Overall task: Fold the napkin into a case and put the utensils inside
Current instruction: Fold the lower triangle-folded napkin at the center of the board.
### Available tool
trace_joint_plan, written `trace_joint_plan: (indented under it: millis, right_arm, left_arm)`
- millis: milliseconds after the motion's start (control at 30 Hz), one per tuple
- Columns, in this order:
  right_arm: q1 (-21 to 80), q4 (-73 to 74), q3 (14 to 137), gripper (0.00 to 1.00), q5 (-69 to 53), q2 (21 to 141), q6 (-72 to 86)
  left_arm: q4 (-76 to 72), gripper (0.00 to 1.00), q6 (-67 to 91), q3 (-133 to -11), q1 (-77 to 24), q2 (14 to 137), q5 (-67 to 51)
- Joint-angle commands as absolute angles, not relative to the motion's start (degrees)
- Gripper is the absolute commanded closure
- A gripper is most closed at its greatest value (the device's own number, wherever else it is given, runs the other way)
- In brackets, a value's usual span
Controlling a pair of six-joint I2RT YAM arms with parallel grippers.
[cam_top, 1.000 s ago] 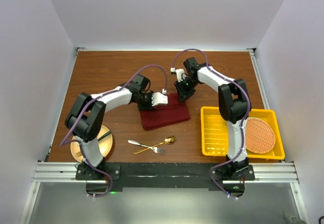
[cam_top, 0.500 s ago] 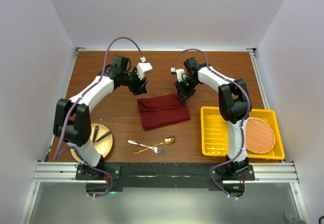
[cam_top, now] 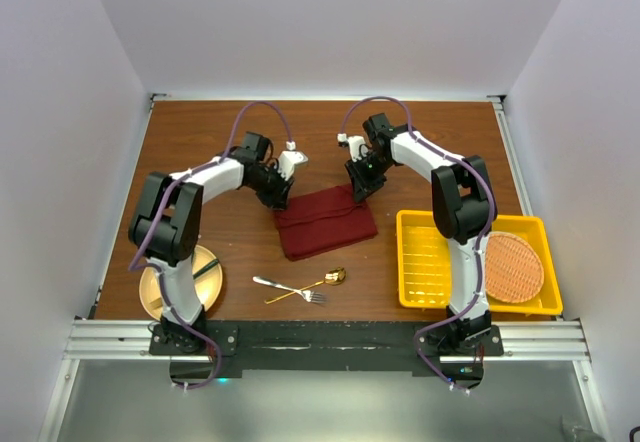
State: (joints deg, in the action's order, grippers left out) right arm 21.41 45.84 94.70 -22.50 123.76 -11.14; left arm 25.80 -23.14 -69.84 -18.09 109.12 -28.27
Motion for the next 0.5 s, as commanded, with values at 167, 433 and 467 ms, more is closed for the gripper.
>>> trace_joint_plan:
  millis: [167, 433, 467]
  right_arm:
    - [21.27, 45.35, 94.39, 0.75, -21.18, 127.00, -9.76]
    - [21.09, 46.32, 98.26, 0.75, -23.29, 128.67, -8.79]
    - [21.09, 46.32, 98.52, 0.75, -23.55, 128.58, -8.79]
  left_arm:
    - [26.27, 0.78, -26.72, -70.04, -19.96, 114.24, -13.29]
    - [28.74, 0.72, -34.00, -80.07, -14.41, 116.38, -19.05]
    - [28.83, 0.70, -35.06, -79.89, -14.50, 114.37, -23.42]
